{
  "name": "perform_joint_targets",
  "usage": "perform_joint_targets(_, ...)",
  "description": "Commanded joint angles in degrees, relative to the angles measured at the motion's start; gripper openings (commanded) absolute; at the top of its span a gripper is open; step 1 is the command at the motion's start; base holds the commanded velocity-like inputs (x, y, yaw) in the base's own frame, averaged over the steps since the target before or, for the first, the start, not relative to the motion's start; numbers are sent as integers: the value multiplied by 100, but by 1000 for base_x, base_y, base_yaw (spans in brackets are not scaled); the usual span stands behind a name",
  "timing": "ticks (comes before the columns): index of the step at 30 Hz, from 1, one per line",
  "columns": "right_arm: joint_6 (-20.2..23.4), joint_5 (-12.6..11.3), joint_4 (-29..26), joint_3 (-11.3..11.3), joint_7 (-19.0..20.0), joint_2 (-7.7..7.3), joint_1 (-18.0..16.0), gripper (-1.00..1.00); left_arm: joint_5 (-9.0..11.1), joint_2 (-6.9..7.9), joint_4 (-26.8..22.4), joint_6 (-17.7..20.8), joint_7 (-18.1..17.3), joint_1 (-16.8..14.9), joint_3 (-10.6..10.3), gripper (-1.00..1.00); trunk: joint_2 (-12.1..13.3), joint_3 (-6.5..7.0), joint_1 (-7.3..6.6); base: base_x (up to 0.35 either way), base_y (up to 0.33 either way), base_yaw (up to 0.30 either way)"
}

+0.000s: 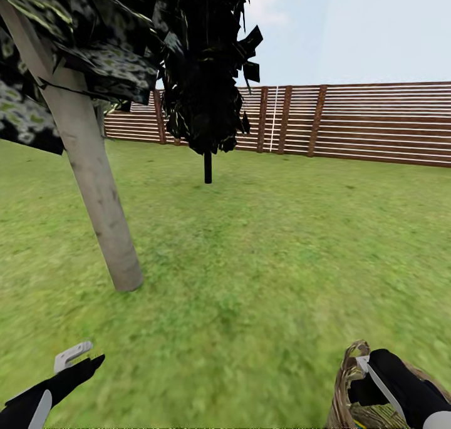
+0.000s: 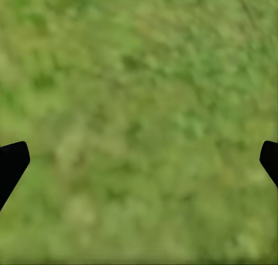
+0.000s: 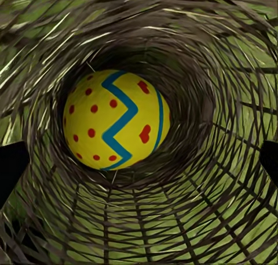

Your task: Take the three Easter eggs out of the wicker basket on the lawn in the garden, then place them on the lawn next to a single tree (choose any tree) so that all three eggs are next to the same tree and none are left in the basket.

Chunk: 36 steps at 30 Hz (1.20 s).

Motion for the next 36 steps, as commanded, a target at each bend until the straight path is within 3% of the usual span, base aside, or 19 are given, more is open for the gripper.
perform_joint_targets(1,22,-56,-6,37,-23,-9,-4,100,60,-2,1,51,-15,-4,16,100,-44,-24,21,0,0,0)
perform_joint_targets(10,22,-56,-6,37,-28,-9,-4,100,60,-8,21,45,-15,-4,15,100,-405,-186,219,0,0,0)
perform_joint_targets(16,8,-56,-6,32,-32,-9,-4,100,60,-101,25,38,1,-3,15,100,-646,-293,351,0,0,0)
perform_joint_targets(36,-5,-56,-173,-13,2,-50,-4,100,51,-116,144,24,11,-4,7,100,-672,-736,402,0,0,0)
